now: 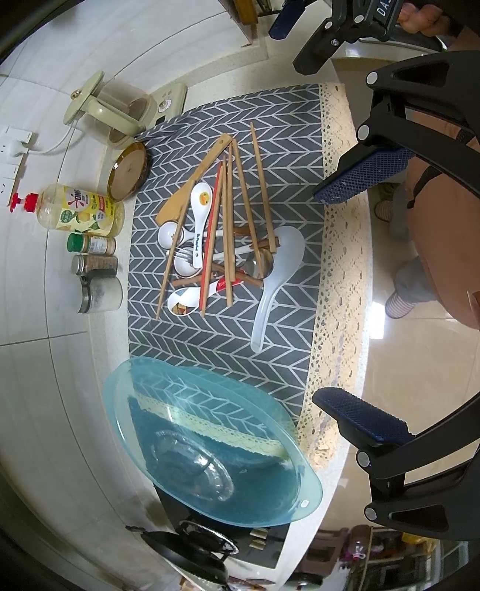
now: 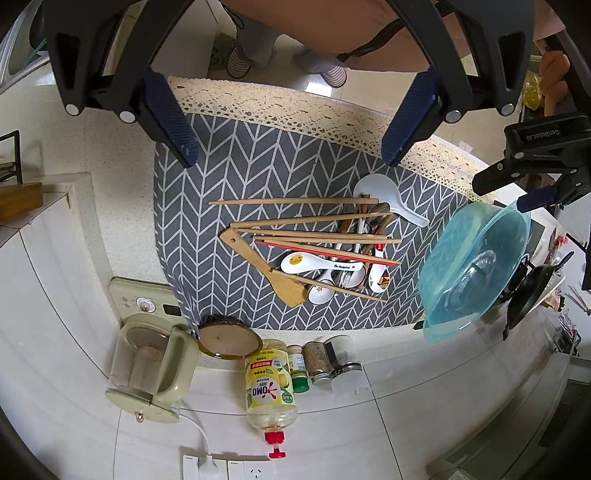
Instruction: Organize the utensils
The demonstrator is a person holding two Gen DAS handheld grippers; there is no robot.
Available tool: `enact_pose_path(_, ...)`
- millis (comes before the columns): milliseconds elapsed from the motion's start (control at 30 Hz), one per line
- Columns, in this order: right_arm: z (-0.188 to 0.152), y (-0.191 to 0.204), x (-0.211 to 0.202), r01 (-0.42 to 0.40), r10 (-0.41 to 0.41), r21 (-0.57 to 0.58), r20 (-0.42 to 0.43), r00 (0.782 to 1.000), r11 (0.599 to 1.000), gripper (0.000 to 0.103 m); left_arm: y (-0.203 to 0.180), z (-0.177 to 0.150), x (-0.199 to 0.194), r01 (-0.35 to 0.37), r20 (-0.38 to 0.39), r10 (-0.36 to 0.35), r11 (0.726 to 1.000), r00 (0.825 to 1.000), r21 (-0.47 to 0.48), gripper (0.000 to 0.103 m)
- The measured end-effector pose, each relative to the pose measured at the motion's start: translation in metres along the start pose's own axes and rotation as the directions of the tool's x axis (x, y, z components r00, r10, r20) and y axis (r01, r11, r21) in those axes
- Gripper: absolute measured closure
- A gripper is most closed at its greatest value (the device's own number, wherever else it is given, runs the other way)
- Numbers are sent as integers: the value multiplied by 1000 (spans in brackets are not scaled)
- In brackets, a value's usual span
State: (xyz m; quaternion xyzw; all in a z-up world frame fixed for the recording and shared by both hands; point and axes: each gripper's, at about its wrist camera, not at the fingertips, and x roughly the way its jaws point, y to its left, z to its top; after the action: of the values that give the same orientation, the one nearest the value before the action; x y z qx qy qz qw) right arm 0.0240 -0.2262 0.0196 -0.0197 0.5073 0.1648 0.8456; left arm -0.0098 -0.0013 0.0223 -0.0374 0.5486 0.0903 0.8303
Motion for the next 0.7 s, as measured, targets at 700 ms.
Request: enact_pose_path(700,11,13,22,38,-38,1,-32,999,999,7,3,17,9,12,-20,-12,1000,1000,29,4)
